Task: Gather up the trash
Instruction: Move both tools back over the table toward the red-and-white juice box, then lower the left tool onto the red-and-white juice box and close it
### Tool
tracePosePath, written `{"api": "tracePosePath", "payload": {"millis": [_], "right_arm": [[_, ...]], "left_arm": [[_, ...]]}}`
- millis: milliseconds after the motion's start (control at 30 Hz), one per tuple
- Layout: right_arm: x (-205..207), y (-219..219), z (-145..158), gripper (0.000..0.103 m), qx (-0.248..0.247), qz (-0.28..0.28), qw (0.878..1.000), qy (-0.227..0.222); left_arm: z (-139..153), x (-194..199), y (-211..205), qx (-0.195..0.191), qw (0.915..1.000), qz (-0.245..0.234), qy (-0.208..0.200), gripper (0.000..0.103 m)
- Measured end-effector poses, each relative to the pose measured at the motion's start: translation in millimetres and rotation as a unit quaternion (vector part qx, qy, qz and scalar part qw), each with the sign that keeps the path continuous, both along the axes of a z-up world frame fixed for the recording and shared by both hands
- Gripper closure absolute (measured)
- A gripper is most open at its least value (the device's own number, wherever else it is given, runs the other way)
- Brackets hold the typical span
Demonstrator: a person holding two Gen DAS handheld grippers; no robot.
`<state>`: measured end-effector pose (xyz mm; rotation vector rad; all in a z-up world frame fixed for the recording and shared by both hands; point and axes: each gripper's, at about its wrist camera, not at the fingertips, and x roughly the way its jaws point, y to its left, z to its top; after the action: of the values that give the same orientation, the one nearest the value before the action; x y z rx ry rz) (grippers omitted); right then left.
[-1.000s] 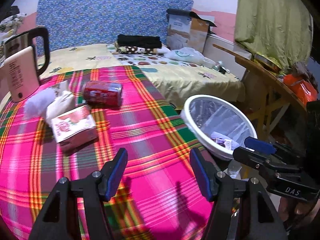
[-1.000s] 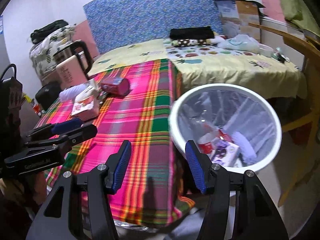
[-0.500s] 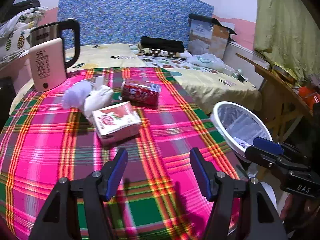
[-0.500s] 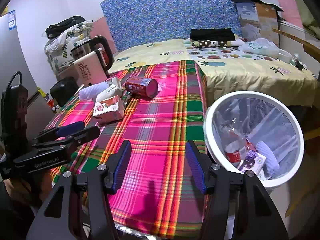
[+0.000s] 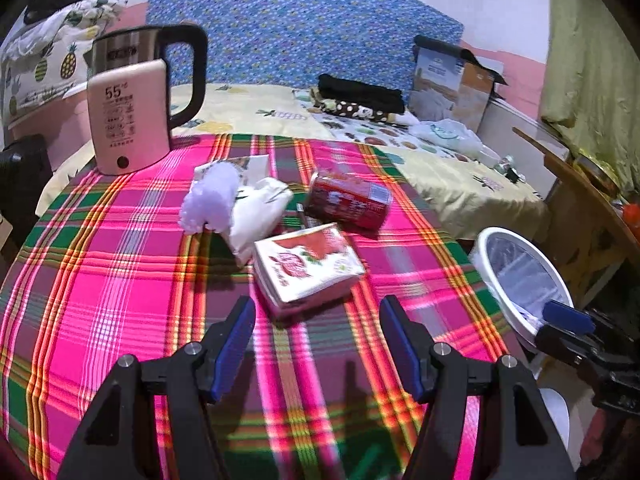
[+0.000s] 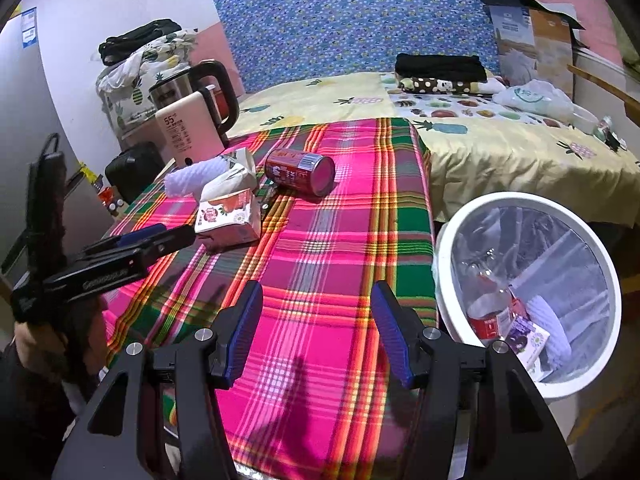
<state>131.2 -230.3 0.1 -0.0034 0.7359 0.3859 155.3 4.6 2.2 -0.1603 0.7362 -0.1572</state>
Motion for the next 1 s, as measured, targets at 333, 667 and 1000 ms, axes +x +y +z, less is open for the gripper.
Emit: {"api": "tracePosePath", "payload": {"millis": [333,667,1000], "right_arm": [[14.3,4.5,-6.5,0.046,-0.006,-0.001,1.0,0.013],[21.9,-9.5,-7.7,0.045,0.003,-0.03,0.999,0.018],[22.2,-6.7,-8.8,0.045,0.013,-0.017,1.0,0.017]], "left_arm": [[-20.5,27.5,-5.1,-0.022,0.999,-0.028,0.026,0.037],[-5.0,14.1,-34.4,-0.046,0.9922,-0.115,-0.008,0.037],[-6.5,47.0,-25.6,0.051,0.9938,-0.097,-0.02,0.036]]}}
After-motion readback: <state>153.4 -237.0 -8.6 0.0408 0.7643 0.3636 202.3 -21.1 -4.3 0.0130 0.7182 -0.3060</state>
